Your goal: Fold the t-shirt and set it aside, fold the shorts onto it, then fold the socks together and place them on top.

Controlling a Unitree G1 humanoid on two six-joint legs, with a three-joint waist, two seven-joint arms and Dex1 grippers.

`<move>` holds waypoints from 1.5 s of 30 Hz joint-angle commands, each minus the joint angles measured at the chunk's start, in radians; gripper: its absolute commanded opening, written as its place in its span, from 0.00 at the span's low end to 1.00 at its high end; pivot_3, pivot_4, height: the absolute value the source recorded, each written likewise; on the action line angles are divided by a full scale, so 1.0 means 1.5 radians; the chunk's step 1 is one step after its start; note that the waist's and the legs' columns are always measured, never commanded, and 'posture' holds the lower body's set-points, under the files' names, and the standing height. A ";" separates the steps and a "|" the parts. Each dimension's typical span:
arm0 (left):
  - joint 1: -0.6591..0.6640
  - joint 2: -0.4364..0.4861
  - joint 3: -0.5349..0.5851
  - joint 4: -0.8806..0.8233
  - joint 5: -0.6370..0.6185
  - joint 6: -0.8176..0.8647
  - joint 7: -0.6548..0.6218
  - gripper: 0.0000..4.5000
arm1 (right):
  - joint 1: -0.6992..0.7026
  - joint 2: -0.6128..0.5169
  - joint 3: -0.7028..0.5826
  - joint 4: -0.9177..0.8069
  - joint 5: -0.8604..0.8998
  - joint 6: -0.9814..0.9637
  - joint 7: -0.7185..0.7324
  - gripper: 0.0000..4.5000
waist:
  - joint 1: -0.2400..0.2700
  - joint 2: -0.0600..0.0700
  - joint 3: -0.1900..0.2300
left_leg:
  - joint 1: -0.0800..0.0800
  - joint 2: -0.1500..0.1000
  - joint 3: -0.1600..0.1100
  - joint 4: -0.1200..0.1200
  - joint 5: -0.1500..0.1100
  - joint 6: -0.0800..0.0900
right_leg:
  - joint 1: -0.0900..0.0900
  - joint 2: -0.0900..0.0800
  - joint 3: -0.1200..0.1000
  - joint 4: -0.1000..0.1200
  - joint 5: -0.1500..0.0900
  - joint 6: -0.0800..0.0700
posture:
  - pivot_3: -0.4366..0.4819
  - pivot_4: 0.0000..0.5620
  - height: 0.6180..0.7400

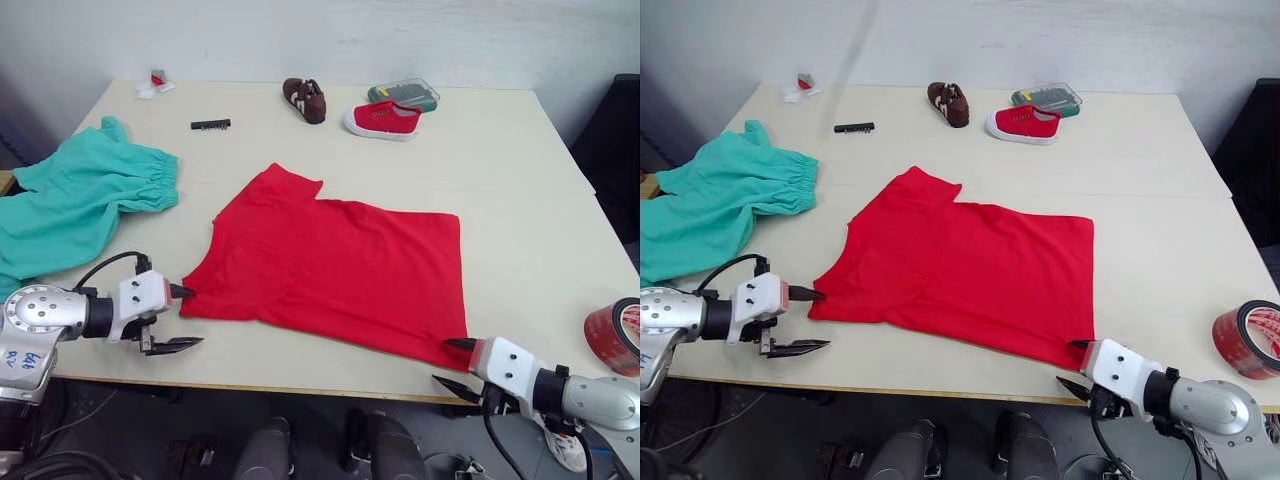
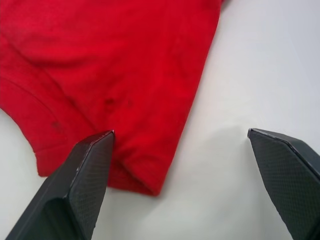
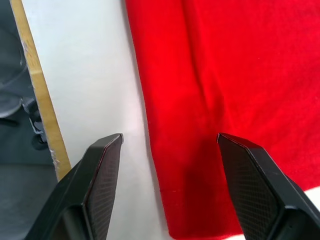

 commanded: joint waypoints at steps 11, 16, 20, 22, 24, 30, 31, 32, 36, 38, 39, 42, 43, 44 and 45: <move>-0.049 -0.029 -0.056 0.071 0.065 -0.061 0.032 0.25 | -0.028 -0.008 0.023 0.067 -0.040 -0.070 0.006 0.00 | 0.002 0.003 -0.001 | 0.007 0.002 0.001 -0.002 0.000 -0.002 | 0.009 0.000 0.001 -0.006 0.000 0.003 | 0.48 0.27 1.00; 0.026 -0.008 -0.026 -0.021 -0.012 0.024 -0.022 0.01 | -0.031 -0.037 0.007 0.093 -0.030 -0.114 0.051 0.00 | -0.001 0.003 -0.001 | 0.008 0.002 0.003 -0.002 0.001 0.001 | 0.008 0.000 0.001 -0.005 0.001 0.001 | 0.48 0.27 1.00; 0.139 0.027 0.016 -0.109 -0.065 0.081 -0.057 0.01 | -0.034 -0.078 -0.010 0.140 -0.007 -0.200 0.116 0.00 | -0.008 0.003 -0.001 | 0.008 0.003 0.006 -0.002 -0.003 0.002 | 0.007 0.000 0.002 -0.005 0.001 0.002 | 0.48 0.27 1.00; 0.173 0.037 0.033 -0.134 -0.077 0.095 -0.060 0.01 | -0.036 -0.091 -0.017 0.160 0.004 -0.229 0.138 0.00 | -0.010 0.003 -0.001 | 0.009 0.002 0.006 -0.002 -0.005 0.002 | 0.007 0.000 0.002 -0.005 0.000 0.003 | 0.48 0.27 1.00; 0.194 0.039 0.046 -0.147 -0.079 0.101 -0.049 0.01 | -0.042 -0.099 -0.024 0.174 0.021 -0.233 0.154 0.00 | -0.010 0.003 -0.001 | 0.009 0.002 0.007 -0.002 -0.006 0.003 | 0.007 0.000 0.003 -0.005 -0.001 0.003 | 0.48 0.27 1.00; 0.216 0.031 0.056 -0.163 -0.077 0.107 -0.031 0.01 | -0.040 -0.105 -0.015 0.181 0.031 -0.241 0.187 0.00 | -0.012 0.003 -0.001 | 0.009 0.002 0.010 -0.002 -0.009 0.005 | 0.007 0.000 0.006 -0.006 -0.001 0.003 | 0.48 0.27 1.00; 0.217 0.030 0.057 -0.164 -0.077 0.109 -0.027 0.01 | -0.041 -0.100 -0.013 0.181 0.028 -0.242 0.182 0.00 | -0.012 0.003 -0.001 | 0.009 0.002 0.011 -0.002 -0.009 0.006 | 0.007 0.000 0.006 -0.006 -0.001 0.003 | 0.48 0.27 1.00; 0.218 0.029 0.058 -0.165 -0.078 0.113 -0.023 0.01 | -0.042 -0.096 -0.013 0.181 0.025 -0.240 0.177 0.00 | -0.013 0.003 -0.001 | 0.009 0.002 0.011 -0.002 -0.009 0.006 | 0.007 0.000 0.006 -0.006 -0.001 0.003 | 0.48 0.27 1.00; 0.237 0.033 0.075 -0.189 -0.114 0.165 -0.032 0.01 | -0.039 -0.091 -0.013 0.168 0.033 -0.220 0.168 0.00 | -0.015 0.003 -0.001 | 0.009 0.002 0.011 -0.002 -0.009 0.006 | 0.006 0.000 0.007 -0.006 -0.001 0.003 | 0.48 0.27 1.00; 0.246 0.036 0.085 -0.201 -0.130 0.180 -0.040 0.01 | -0.037 -0.088 -0.015 0.161 0.041 -0.209 0.166 0.00 | -0.016 0.003 -0.001 | 0.009 0.002 0.012 -0.002 -0.009 0.006 | 0.006 0.000 0.007 -0.006 -0.001 0.003 | 0.48 0.27 1.00; 0.251 0.041 0.094 -0.206 -0.143 0.193 -0.049 0.05 | -0.031 -0.089 -0.019 0.154 0.052 -0.199 0.169 0.00 | -0.017 0.003 -0.001 | 0.009 0.002 0.012 -0.002 -0.009 0.005 | 0.006 0.000 0.007 -0.006 -0.001 0.003 | 0.48 0.27 1.00; 0.260 0.057 0.110 -0.215 -0.173 0.230 -0.075 0.22 | -0.024 -0.088 -0.026 0.139 0.071 -0.174 0.170 0.13 | -0.016 0.003 -0.001 | 0.009 0.002 0.012 -0.002 -0.009 0.005 | 0.006 0.000 0.008 -0.006 -0.001 0.003 | 0.48 0.27 1.00; 0.260 0.058 0.112 -0.217 -0.176 0.233 -0.078 0.29 | -0.023 -0.088 -0.027 0.136 0.073 -0.170 0.169 0.21 | -0.016 0.003 -0.001 | 0.009 0.002 0.012 -0.002 -0.009 0.005 | 0.006 0.000 0.008 -0.006 -0.001 0.003 | 0.48 0.27 1.00; 0.258 0.058 0.111 -0.217 -0.175 0.234 -0.078 0.37 | -0.020 -0.089 -0.029 0.132 0.077 -0.164 0.170 0.29 | -0.016 0.003 -0.001 | 0.009 0.002 0.012 -0.002 -0.009 0.005 | 0.006 0.000 0.008 -0.006 -0.001 0.003 | 0.48 0.27 1.00; 0.254 0.060 0.111 -0.214 -0.173 0.234 -0.078 0.43 | -0.018 -0.090 -0.034 0.125 0.082 -0.158 0.171 0.36 | -0.016 0.003 -0.001 | 0.009 0.002 0.012 -0.002 -0.009 0.006 | 0.006 0.000 0.008 -0.006 -0.001 0.003 | 0.48 0.27 1.00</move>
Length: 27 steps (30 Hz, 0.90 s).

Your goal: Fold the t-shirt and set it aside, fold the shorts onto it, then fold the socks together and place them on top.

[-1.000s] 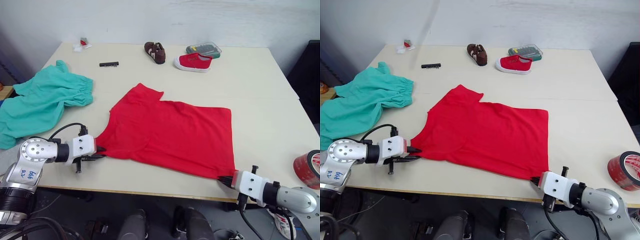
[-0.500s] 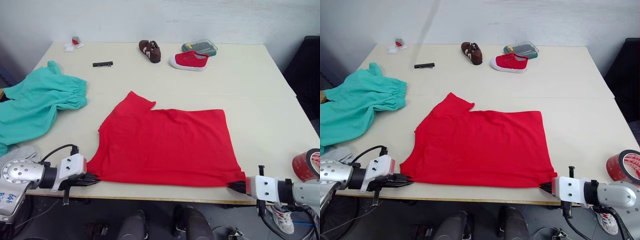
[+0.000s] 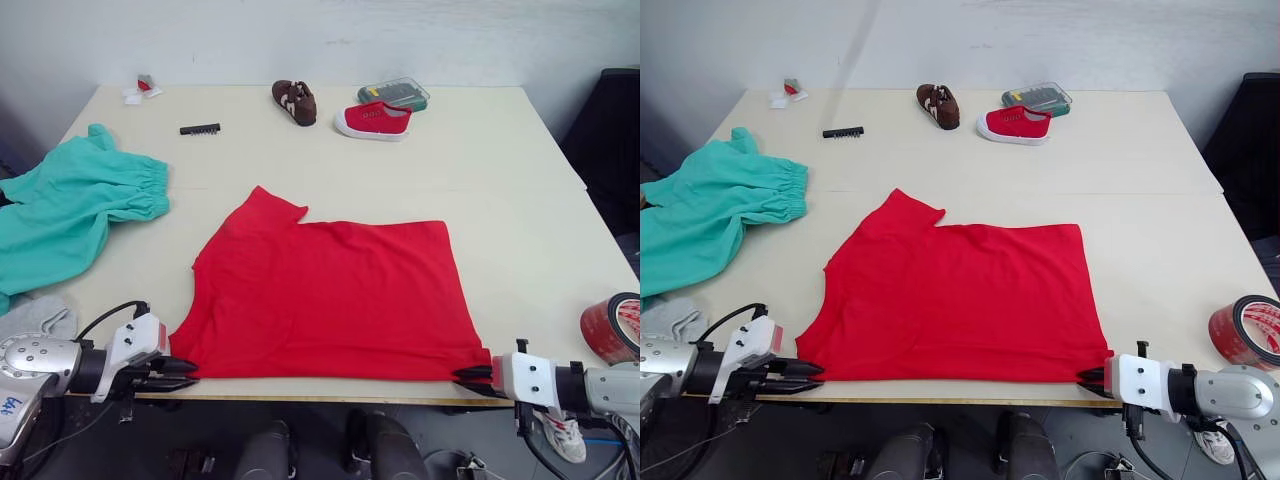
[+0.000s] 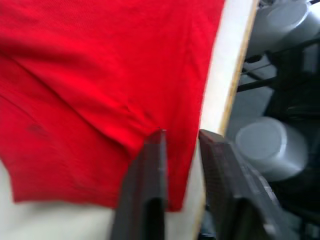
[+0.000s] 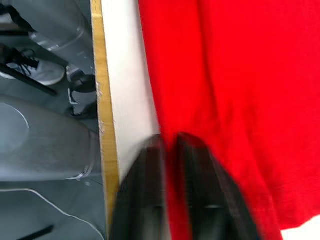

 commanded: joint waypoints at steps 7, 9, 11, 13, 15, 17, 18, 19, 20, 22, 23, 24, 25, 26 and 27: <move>-0.047 0.030 0.050 0.006 -0.075 0.103 -0.041 0.93 | 0.011 -0.012 -0.121 -0.114 0.197 0.196 0.024 0.68 | 0.000 0.000 0.001 | 0.000 0.000 0.000 0.000 0.000 0.000 | 0.000 0.000 0.000 0.000 0.000 0.000 | 0.48 0.27 1.00; -0.058 0.043 0.069 0.009 -0.113 0.152 -0.059 1.00 | -0.006 -0.015 -0.147 -0.126 0.246 0.255 0.018 0.68 | 0.000 -0.001 0.001 | 0.000 0.000 0.000 0.000 0.000 0.000 | 0.000 0.000 0.000 0.000 0.000 0.000 | 0.48 0.27 1.00; -0.097 0.041 0.083 0.028 -0.150 0.204 -0.050 1.00 | -0.037 -0.013 -0.164 -0.130 0.295 0.311 -0.001 0.68 | -0.001 -0.001 0.001 | 0.000 0.000 0.000 0.000 0.000 0.000 | 0.000 0.000 0.001 0.000 0.000 0.000 | 0.48 0.27 1.00; -0.163 0.030 0.082 0.059 -0.177 0.253 -0.024 1.00 | -0.077 -0.008 -0.166 -0.128 0.332 0.361 -0.028 0.68 | 0.000 0.000 0.001 | 0.000 0.000 0.000 0.000 0.000 0.000 | 0.000 0.000 0.001 0.000 0.000 0.000 | 0.48 0.27 1.00; -0.238 0.012 0.068 0.095 -0.183 0.287 0.015 1.00 | -0.119 -0.005 -0.155 -0.120 0.345 0.397 -0.053 0.68 | 0.000 -0.001 0.001 | 0.000 0.000 0.000 0.000 0.000 0.000 | 0.000 0.000 0.001 0.001 0.000 0.000 | 0.48 0.27 1.00; -0.314 -0.021 0.051 0.145 -0.162 0.295 0.071 1.00 | -0.170 -0.001 -0.130 -0.103 0.340 0.422 -0.079 0.68 | 0.001 -0.001 0.001 | 0.000 0.000 0.000 0.000 0.000 0.000 | 0.000 0.000 0.001 0.001 0.000 0.000 | 0.48 0.27 1.00; -0.357 -0.042 0.038 0.174 -0.145 0.297 0.107 1.00 | -0.202 0.004 -0.112 -0.087 0.330 0.432 -0.095 0.68 | 0.001 -0.001 0.001 | 0.000 0.000 0.000 0.000 0.001 -0.001 | 0.000 0.000 0.001 0.001 0.000 0.000 | 0.48 0.27 1.00; -0.393 -0.060 0.026 0.203 -0.127 0.293 0.137 1.00 | -0.235 0.011 -0.093 -0.070 0.319 0.440 -0.112 0.68 | 0.001 -0.001 0.001 | 0.000 0.000 0.000 0.000 0.001 -0.002 | 0.000 0.000 0.001 0.002 0.000 0.000 | 0.48 0.27 1.00; -0.425 -0.077 0.011 0.229 -0.105 0.282 0.162 1.00 | -0.272 0.020 -0.073 -0.048 0.306 0.450 -0.132 0.68 | 0.001 -0.002 0.002 | 0.000 -0.001 0.000 0.001 0.003 -0.004 | 0.000 0.000 0.001 0.002 0.001 0.001 | 0.48 0.27 1.00; -0.465 -0.100 -0.022 0.268 -0.062 0.247 0.186 1.00 | -0.335 0.039 -0.041 -0.007 0.282 0.461 -0.160 0.68 | 0.000 -0.002 0.002 | -0.001 -0.001 0.001 0.001 0.003 -0.004 | -0.001 0.000 0.001 0.002 0.001 0.001 | 0.48 0.27 1.00; -0.483 -0.109 -0.039 0.286 -0.041 0.230 0.194 1.00 | -0.365 0.047 -0.023 0.016 0.266 0.465 -0.170 0.68 | -0.002 -0.003 0.002 | -0.001 -0.002 0.001 0.001 0.003 -0.004 | -0.001 0.000 0.002 0.002 0.001 0.002 | 0.48 0.27 1.00; -0.499 -0.118 -0.053 0.304 -0.023 0.216 0.203 1.00 | -0.390 0.054 -0.006 0.036 0.250 0.465 -0.176 0.68 | -0.003 -0.003 0.003 | -0.001 -0.002 0.002 0.001 0.003 -0.004 | -0.002 0.000 0.003 0.002 0.001 0.002 | 0.48 0.27 1.00; -0.518 -0.130 -0.064 0.323 -0.010 0.205 0.211 1.00 | -0.417 0.062 0.012 0.060 0.234 0.465 -0.182 0.68 | -0.004 -0.003 0.003 | -0.001 -0.002 0.003 0.001 0.003 -0.004 | -0.002 0.000 0.003 0.003 0.001 0.002 | 0.48 0.27 1.00; -0.536 -0.143 -0.072 0.342 0.002 0.194 0.217 1.00 | -0.443 0.072 0.028 0.084 0.220 0.467 -0.188 0.68 | -0.004 -0.003 0.003 | -0.002 -0.002 0.003 0.001 0.003 -0.004 | -0.003 0.000 0.003 0.003 0.001 0.002 | 0.48 0.27 1.00; -0.555 -0.156 -0.080 0.363 0.013 0.181 0.225 1.00 | -0.469 0.083 0.043 0.109 0.208 0.470 -0.194 0.68 | -0.004 -0.003 0.003 | -0.003 -0.002 0.003 0.001 0.004 -0.004 | -0.004 0.000 0.003 0.005 0.001 0.002 | 0.48 0.27 1.00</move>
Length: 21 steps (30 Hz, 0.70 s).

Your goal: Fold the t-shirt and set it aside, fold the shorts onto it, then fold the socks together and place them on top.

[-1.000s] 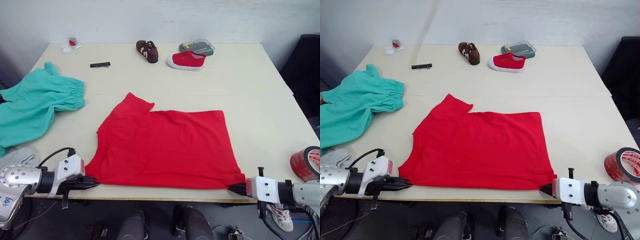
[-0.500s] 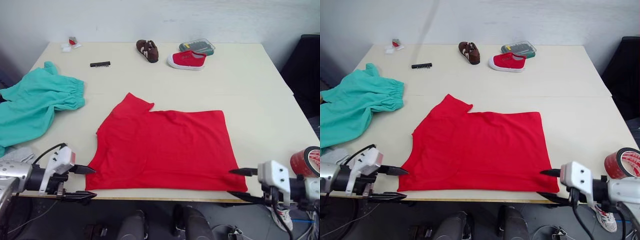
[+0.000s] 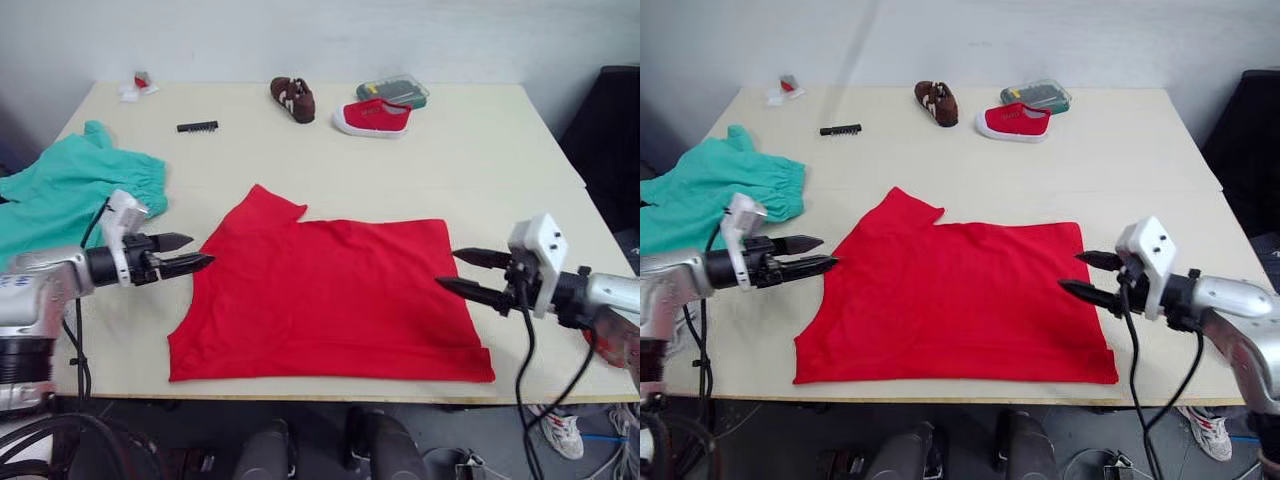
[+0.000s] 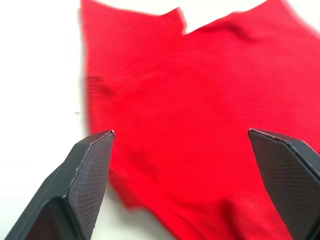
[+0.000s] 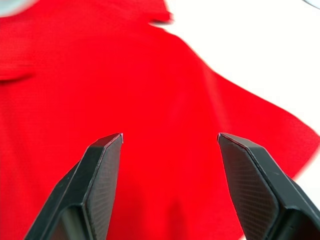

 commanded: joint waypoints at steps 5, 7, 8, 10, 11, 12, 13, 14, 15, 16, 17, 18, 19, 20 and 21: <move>-0.131 -0.075 -0.030 0.159 0.091 -0.113 0.068 1.00 | -0.158 0.064 0.103 0.166 -0.123 -0.021 -0.035 0.68 | 0.001 -0.001 0.000 | -0.008 0.000 0.001 0.005 0.001 0.001 | -0.007 0.000 0.000 0.003 0.000 0.000 | 0.48 0.27 1.00; -0.166 -0.094 -0.031 0.210 0.108 -0.142 0.082 1.00 | -0.200 0.086 0.123 0.226 -0.157 -0.028 -0.048 0.68 | 0.000 -0.001 0.000 | -0.010 0.000 0.001 0.008 0.001 0.001 | -0.008 0.001 0.000 0.004 0.000 0.001 | 0.48 0.27 1.00; -0.178 -0.100 -0.031 0.229 0.114 -0.154 0.084 1.00 | -0.214 0.094 0.127 0.247 -0.167 -0.032 -0.050 0.68 | -0.001 -0.001 0.000 | -0.010 0.000 0.001 0.009 0.001 0.001 | -0.008 0.001 0.000 0.005 0.001 0.001 | 0.48 0.27 1.00; -0.223 -0.120 -0.030 0.303 0.137 -0.193 0.114 1.00 | -0.268 0.121 0.137 0.334 -0.201 -0.052 -0.069 0.68 | -0.003 -0.001 0.000 | -0.011 0.000 0.001 0.011 0.001 0.001 | -0.007 0.001 0.000 0.005 0.001 0.002 | 0.48 0.27 1.00; -0.248 -0.129 -0.030 0.343 0.148 -0.215 0.131 1.00 | -0.298 0.134 0.141 0.382 -0.219 -0.065 -0.081 0.68 | -0.005 -0.002 0.000 | -0.010 0.000 0.001 0.012 0.001 0.002 | -0.007 0.001 0.001 0.005 0.002 0.002 | 0.48 0.27 1.00; -0.269 -0.137 -0.029 0.379 0.157 -0.235 0.142 1.00 | -0.323 0.145 0.145 0.422 -0.235 -0.076 -0.090 0.68 | -0.007 -0.002 0.000 | -0.011 0.000 0.002 0.012 0.002 0.003 | -0.007 0.000 0.001 0.005 0.003 0.002 | 0.48 0.27 1.00; -0.289 -0.144 -0.026 0.412 0.163 -0.252 0.152 1.00 | -0.346 0.154 0.143 0.457 -0.244 -0.081 -0.097 0.68 | -0.010 -0.002 0.001 | -0.011 -0.001 0.002 0.012 0.003 0.003 | -0.007 0.000 0.001 0.005 0.004 0.003 | 0.48 0.27 1.00; -0.305 -0.148 -0.024 0.437 0.167 -0.265 0.158 1.00 | -0.363 0.161 0.140 0.484 -0.252 -0.089 -0.102 0.68 | -0.013 -0.002 0.001 | -0.011 -0.001 0.002 0.012 0.004 0.003 | -0.007 -0.001 0.001 0.005 0.004 0.003 | 0.48 0.27 1.00; -0.320 -0.152 -0.022 0.462 0.171 -0.276 0.164 1.00 | -0.380 0.167 0.138 0.514 -0.263 -0.101 -0.108 0.68 | -0.015 -0.002 0.001 | -0.010 -0.001 0.002 0.012 0.004 0.003 | -0.007 -0.001 0.001 0.005 0.005 0.003 | 0.48 0.27 1.00; -0.333 -0.155 -0.020 0.485 0.175 -0.286 0.169 1.00 | -0.396 0.171 0.137 0.542 -0.273 -0.115 -0.113 0.68 | -0.016 -0.002 0.001 | -0.010 -0.001 0.002 0.012 0.004 0.003 | -0.007 -0.001 0.001 0.005 0.005 0.003 | 0.48 0.27 1.00; -0.346 -0.158 -0.020 0.506 0.180 -0.294 0.176 1.00 | -0.412 0.177 0.134 0.571 -0.280 -0.126 -0.120 0.68 | -0.017 -0.002 0.001 | -0.010 -0.001 0.002 0.012 0.005 0.003 | -0.007 -0.001 0.001 0.006 0.005 0.003 | 0.48 0.27 1.00; -0.356 -0.160 -0.020 0.522 0.184 -0.301 0.181 1.00 | -0.426 0.182 0.130 0.596 -0.285 -0.132 -0.125 0.68 | -0.018 -0.002 0.001 | -0.010 -0.001 0.002 0.011 0.005 0.002 | -0.007 -0.001 0.001 0.006 0.005 0.003 | 0.48 0.27 1.00; -0.364 -0.162 -0.021 0.538 0.189 -0.305 0.185 1.00 | -0.441 0.187 0.124 0.622 -0.286 -0.132 -0.131 0.68 | -0.020 -0.002 0.001 | -0.010 -0.001 0.002 0.011 0.005 0.002 | -0.008 -0.001 0.001 0.006 0.005 0.003 | 0.48 0.27 1.00; -0.370 -0.166 -0.021 0.551 0.193 -0.309 0.188 1.00 | -0.453 0.193 0.120 0.646 -0.286 -0.129 -0.131 0.68 | -0.022 -0.002 0.001 | -0.011 -0.001 0.002 0.011 0.005 0.002 | -0.008 -0.001 0.001 0.006 0.005 0.003 | 0.48 0.27 1.00; -0.375 -0.168 -0.021 0.562 0.197 -0.309 0.189 1.00 | -0.462 0.198 0.116 0.667 -0.284 -0.125 -0.127 0.68 | -0.024 -0.002 0.001 | -0.011 -0.001 0.003 0.011 0.005 0.002 | -0.008 -0.001 0.001 0.006 0.005 0.003 | 0.48 0.27 1.00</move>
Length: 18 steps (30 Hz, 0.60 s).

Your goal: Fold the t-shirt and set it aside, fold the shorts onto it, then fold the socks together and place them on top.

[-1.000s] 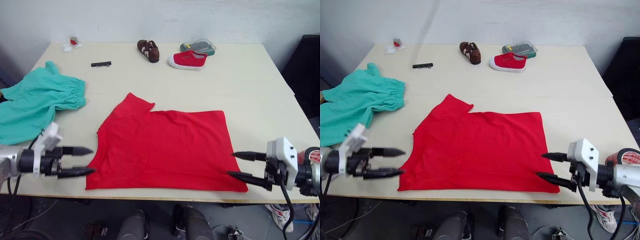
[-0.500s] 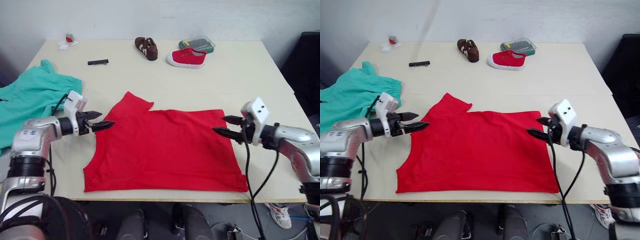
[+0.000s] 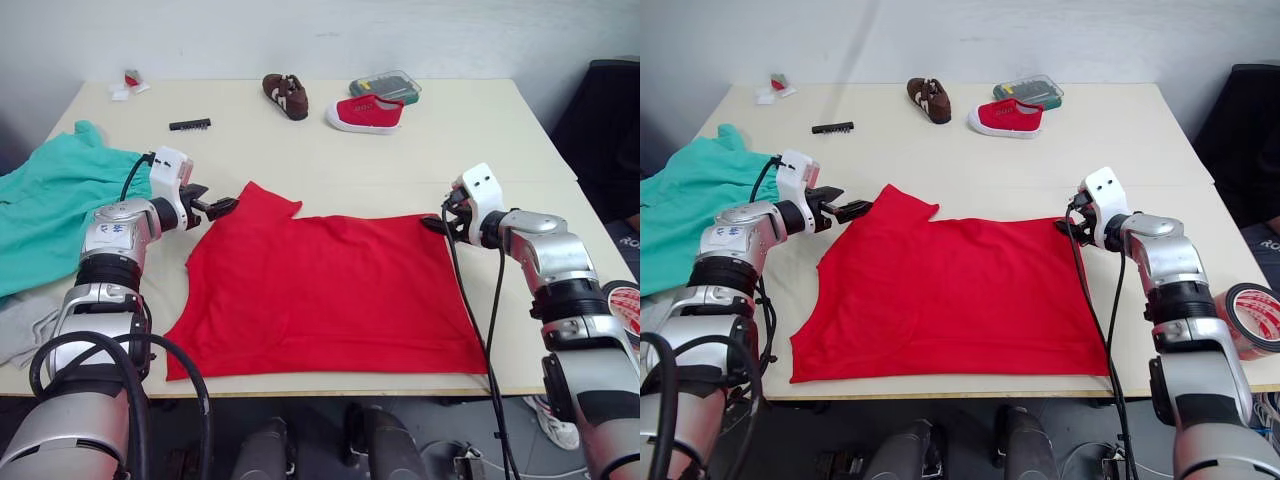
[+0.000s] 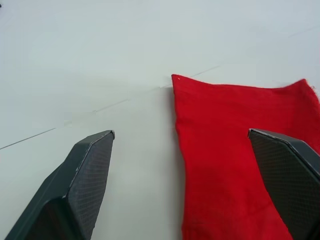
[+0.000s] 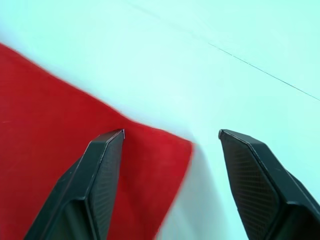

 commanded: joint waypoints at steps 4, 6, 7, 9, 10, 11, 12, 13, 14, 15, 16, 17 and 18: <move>-0.040 -0.012 0.010 0.061 0.026 -0.008 0.032 1.00 | -0.050 0.030 -0.041 0.093 0.004 0.004 0.014 0.68 | -0.010 0.000 0.000 | 0.000 0.000 0.000 0.000 0.000 0.000 | 0.000 0.000 0.000 0.000 0.000 0.000 | 0.48 0.27 1.00; -0.046 -0.019 0.010 0.076 0.034 -0.002 0.046 1.00 | -0.053 0.040 -0.043 0.102 0.000 0.001 0.020 0.68 | -0.012 0.000 0.000 | 0.000 0.000 0.000 0.000 0.000 0.000 | 0.000 0.000 0.000 0.000 0.000 0.000 | 0.48 0.27 1.00; -0.048 -0.022 0.009 0.082 0.038 0.000 0.053 1.00 | -0.054 0.046 -0.042 0.105 -0.003 -0.003 0.021 0.68 | -0.012 0.000 0.000 | 0.000 0.000 0.000 0.000 0.000 0.000 | 0.000 0.000 0.000 0.000 0.000 0.001 | 0.48 0.27 1.00; -0.051 -0.027 0.008 0.092 0.048 -0.001 0.068 1.00 | -0.056 0.054 -0.043 0.110 -0.007 -0.009 0.021 0.68 | -0.013 0.000 0.000 | 0.000 0.000 0.001 0.000 0.000 0.000 | 0.000 0.000 0.001 0.001 0.000 0.001 | 0.48 0.27 1.00; -0.052 -0.029 0.009 0.096 0.050 0.000 0.077 1.00 | -0.056 0.057 -0.044 0.114 -0.009 -0.013 0.019 0.64 | -0.014 0.000 0.000 | 0.001 0.000 0.001 0.000 0.000 0.000 | 0.000 0.000 0.001 0.001 0.000 0.001 | 0.48 0.27 1.00; -0.052 -0.031 0.012 0.099 0.050 -0.001 0.081 0.96 | -0.057 0.060 -0.043 0.118 -0.012 -0.017 0.017 0.59 | -0.014 0.000 0.000 | 0.001 0.000 0.001 0.000 0.000 0.000 | 0.000 0.000 0.001 0.001 0.000 0.001 | 0.48 0.27 1.00; -0.053 -0.032 0.014 0.101 0.051 0.000 0.079 0.91 | -0.057 0.062 -0.043 0.120 -0.014 -0.019 0.017 0.55 | -0.014 0.000 0.000 | 0.001 0.000 0.001 0.000 0.000 0.000 | 0.000 0.000 0.001 0.001 0.000 0.001 | 0.48 0.27 1.00; -0.053 -0.032 0.014 0.103 0.052 0.000 0.075 0.85 | -0.057 0.064 -0.042 0.121 -0.016 -0.020 0.019 0.47 | -0.015 0.000 0.000 | 0.001 0.000 0.001 0.000 0.001 0.000 | 0.000 0.000 0.001 0.001 0.000 0.001 | 0.48 0.27 1.00; -0.054 -0.033 0.015 0.104 0.053 -0.001 0.073 0.79 | -0.057 0.065 -0.042 0.121 -0.017 -0.021 0.021 0.39 | -0.015 0.000 0.000 | 0.001 0.000 0.001 0.000 0.001 0.000 | 0.000 0.000 0.001 0.001 0.001 0.001 | 0.48 0.27 1.00; -0.054 -0.033 0.015 0.105 0.054 -0.001 0.070 0.72 | -0.057 0.065 -0.042 0.121 -0.019 -0.023 0.022 0.31 | -0.014 0.000 0.000 | 0.001 0.000 0.001 0.000 0.001 0.000 | 0.000 0.000 0.002 0.001 0.001 0.001 | 0.48 0.27 1.00; -0.055 -0.034 0.017 0.106 0.055 -0.001 0.068 0.64 | -0.058 0.066 -0.043 0.122 -0.020 -0.026 0.023 0.23 | -0.014 0.000 0.000 | 0.001 0.000 0.001 0.000 0.001 0.000 | 0.000 0.000 0.002 0.001 0.001 0.001 | 0.48 0.27 1.00; -0.054 -0.034 0.019 0.106 0.053 -0.001 0.065 0.57 | -0.058 0.067 -0.045 0.123 -0.019 -0.028 0.023 0.16 | -0.013 0.000 0.000 | 0.001 0.000 0.001 0.000 0.001 0.000 | 0.000 0.000 0.002 0.001 0.001 0.000 | 0.48 0.27 1.00; -0.054 -0.034 0.022 0.106 0.053 -0.001 0.062 0.50 | -0.058 0.067 -0.047 0.123 -0.018 -0.030 0.024 0.08 | -0.013 0.000 0.000 | 0.001 0.000 0.001 0.000 0.001 0.000 | 0.000 0.000 0.002 0.001 0.001 0.000 | 0.48 0.27 1.00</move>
